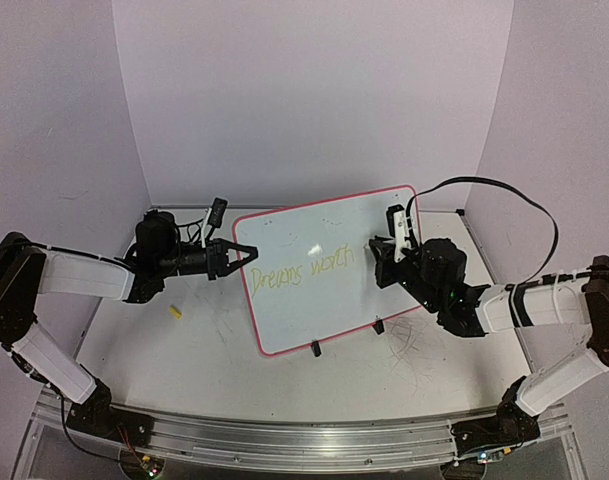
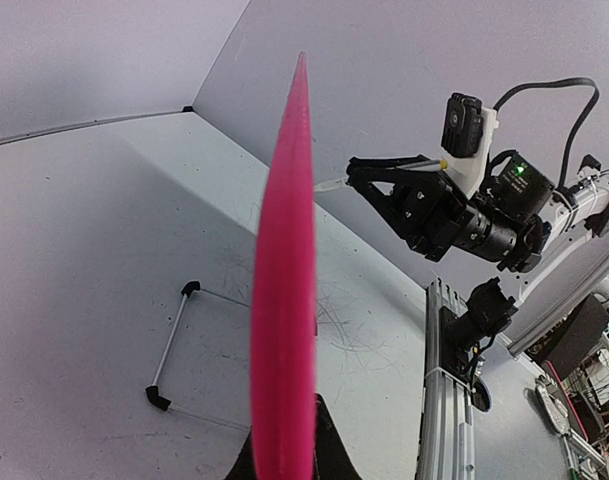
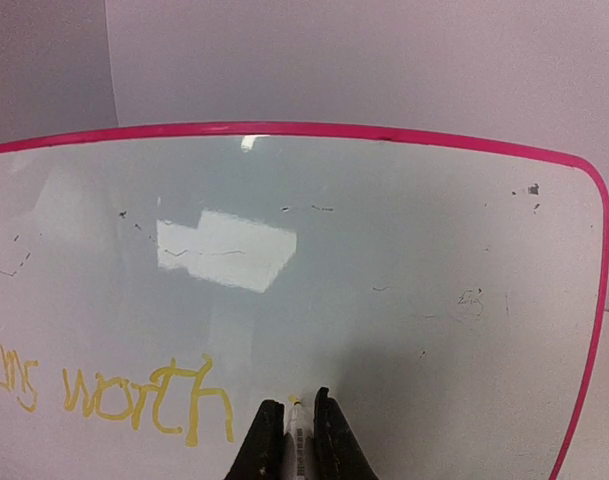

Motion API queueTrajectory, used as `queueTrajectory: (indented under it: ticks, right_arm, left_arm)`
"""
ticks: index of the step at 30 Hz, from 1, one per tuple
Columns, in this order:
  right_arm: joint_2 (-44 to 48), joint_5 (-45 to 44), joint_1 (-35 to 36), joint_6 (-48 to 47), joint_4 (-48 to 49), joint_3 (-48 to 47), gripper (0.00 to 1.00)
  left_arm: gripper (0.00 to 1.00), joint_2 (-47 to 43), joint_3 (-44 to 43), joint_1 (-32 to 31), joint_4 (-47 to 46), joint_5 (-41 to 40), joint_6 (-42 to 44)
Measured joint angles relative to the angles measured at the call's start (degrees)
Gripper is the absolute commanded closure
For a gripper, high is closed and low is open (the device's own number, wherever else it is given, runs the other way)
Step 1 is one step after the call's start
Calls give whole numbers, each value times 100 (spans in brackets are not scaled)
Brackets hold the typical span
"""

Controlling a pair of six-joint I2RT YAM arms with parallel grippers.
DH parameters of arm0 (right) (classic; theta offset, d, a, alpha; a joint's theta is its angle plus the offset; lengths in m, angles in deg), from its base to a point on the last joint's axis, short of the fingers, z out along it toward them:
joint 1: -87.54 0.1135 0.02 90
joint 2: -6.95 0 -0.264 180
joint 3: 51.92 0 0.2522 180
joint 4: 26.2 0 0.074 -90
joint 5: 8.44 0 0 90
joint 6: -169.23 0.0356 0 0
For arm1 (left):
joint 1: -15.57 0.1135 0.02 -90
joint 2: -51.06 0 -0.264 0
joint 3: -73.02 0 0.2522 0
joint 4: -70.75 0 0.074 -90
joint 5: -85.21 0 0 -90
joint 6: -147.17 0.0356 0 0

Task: Write a sentence on the whiteboard

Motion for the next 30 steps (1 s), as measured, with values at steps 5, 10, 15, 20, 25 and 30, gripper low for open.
queueTrajectory:
  ticks: [5, 10, 15, 20, 25, 30]
  right_arm:
    - [4, 2, 0, 103, -32, 20, 100]
    - [37, 20, 2, 258, -56, 163, 100]
    - [113, 42, 2, 400, -126, 320, 100]
    - [197, 44, 11, 497, -236, 469, 100]
    - [205, 53, 29, 559, -289, 518, 100]
    - [219, 62, 44, 583, -332, 522, 100]
  left_arm:
    - [100, 0, 0, 4, 14, 0, 0]
    - [100, -2, 0, 4, 19, 0, -2]
    - [100, -2, 0, 4, 19, 7, 2]
    - [100, -2, -2, 4, 19, 26, 20]
    - [100, -2, -2, 4, 21, 28, 22]
    - [100, -2, -2, 4, 23, 32, 26]
